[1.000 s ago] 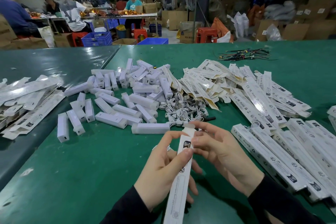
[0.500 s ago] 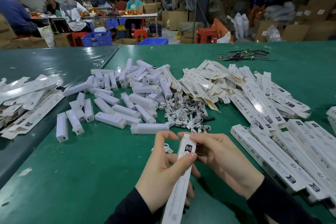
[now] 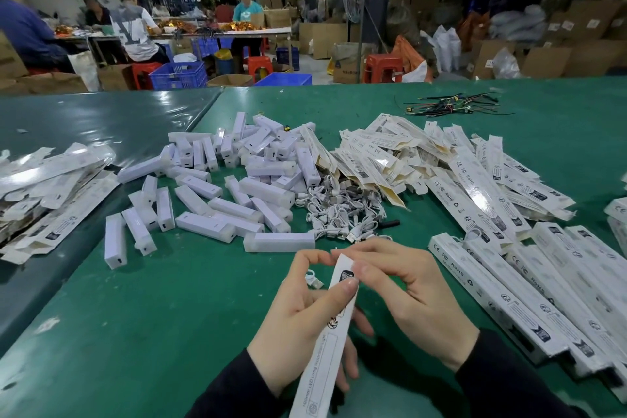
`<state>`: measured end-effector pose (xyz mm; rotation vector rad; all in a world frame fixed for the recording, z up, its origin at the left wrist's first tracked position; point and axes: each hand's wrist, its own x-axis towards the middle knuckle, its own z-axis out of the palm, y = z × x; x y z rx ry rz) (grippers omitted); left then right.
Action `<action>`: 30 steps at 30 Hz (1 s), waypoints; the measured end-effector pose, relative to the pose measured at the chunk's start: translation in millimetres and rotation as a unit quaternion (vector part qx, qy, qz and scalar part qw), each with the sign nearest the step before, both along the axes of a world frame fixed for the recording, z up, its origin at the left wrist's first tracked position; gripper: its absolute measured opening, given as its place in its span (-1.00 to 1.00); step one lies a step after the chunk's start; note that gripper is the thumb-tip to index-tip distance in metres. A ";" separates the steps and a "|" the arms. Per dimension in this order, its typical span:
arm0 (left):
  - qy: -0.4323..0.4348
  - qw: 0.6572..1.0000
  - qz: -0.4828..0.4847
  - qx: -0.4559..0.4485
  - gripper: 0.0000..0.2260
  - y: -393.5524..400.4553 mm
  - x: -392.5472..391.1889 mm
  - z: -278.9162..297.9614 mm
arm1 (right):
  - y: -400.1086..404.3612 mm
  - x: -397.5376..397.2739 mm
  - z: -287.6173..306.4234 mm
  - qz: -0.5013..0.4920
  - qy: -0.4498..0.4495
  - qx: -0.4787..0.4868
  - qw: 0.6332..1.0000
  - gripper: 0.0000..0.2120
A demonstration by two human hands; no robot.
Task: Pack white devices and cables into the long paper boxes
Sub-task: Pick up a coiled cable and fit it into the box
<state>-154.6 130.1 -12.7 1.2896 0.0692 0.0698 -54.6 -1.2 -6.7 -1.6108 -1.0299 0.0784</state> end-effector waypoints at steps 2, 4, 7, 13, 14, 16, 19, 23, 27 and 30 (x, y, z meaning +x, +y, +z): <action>0.005 1.000 0.001 0.007 -0.64 -0.1 0.7 -1.2 | 0.5 2.7 -0.8 0.006 0.029 -0.008 1.000 -0.77; 0.005 1.000 0.008 0.018 -0.62 -0.1 0.9 -1.7 | 1.1 3.4 -1.3 0.019 0.081 0.005 0.997 -0.78; -0.003 0.999 0.023 0.033 -0.63 1.5 0.9 -1.7 | 2.0 1.5 1.3 0.038 0.138 0.037 0.989 -0.80; -0.012 0.996 0.060 0.058 -0.64 -0.1 2.1 -4.0 | 3.6 2.4 1.2 0.029 0.164 0.079 0.983 -0.87; -0.012 0.996 0.061 0.059 -0.63 -0.2 1.7 -3.7 | 3.6 2.5 0.5 0.028 0.160 0.080 0.984 -0.83; -0.012 0.996 0.064 0.056 -0.62 -0.3 1.0 -3.4 | 3.4 2.7 0.1 0.031 0.156 0.074 0.985 -0.79; -0.017 0.997 0.061 0.055 -0.70 -2.1 0.0 -3.2 | 2.6 2.5 0.8 0.038 0.145 0.055 0.987 -0.81; -0.009 0.995 0.071 0.070 -0.55 -3.3 -0.7 -4.0 | 2.2 2.3 0.1 0.021 0.121 0.039 0.992 -0.82; 0.009 0.996 0.045 0.082 -0.57 -0.2 -1.2 -1.4 | 1.9 2.2 1.5 0.025 0.141 0.053 0.988 -0.83; 0.030 0.997 0.006 0.066 -0.61 3.8 -0.9 2.0 | 2.8 -0.3 -0.5 0.009 0.092 0.054 0.994 -0.83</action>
